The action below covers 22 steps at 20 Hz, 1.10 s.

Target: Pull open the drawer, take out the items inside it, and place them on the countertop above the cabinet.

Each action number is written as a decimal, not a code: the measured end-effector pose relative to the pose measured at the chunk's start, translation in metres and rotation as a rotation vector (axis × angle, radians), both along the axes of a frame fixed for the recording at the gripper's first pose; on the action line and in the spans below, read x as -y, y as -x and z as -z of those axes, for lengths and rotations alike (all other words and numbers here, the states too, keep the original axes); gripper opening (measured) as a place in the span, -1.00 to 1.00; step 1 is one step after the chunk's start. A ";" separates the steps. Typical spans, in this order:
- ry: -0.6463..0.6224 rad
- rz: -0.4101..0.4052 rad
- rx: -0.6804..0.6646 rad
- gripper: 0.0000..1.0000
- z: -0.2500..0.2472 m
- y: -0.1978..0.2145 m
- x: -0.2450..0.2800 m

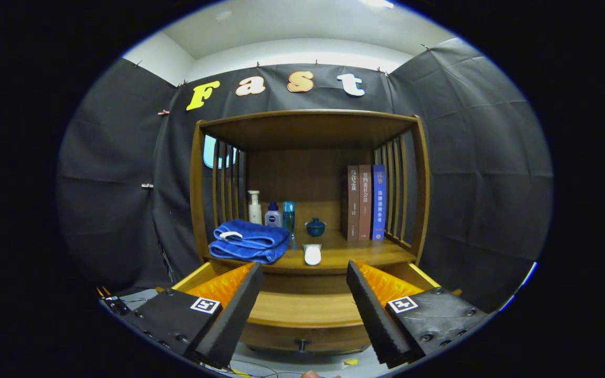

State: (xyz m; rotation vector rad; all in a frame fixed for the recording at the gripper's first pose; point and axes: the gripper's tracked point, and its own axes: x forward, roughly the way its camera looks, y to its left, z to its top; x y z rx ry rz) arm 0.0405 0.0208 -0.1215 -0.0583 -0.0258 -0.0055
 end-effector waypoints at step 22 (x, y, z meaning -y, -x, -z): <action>0.009 0.044 -0.106 0.98 0.145 -0.024 0.013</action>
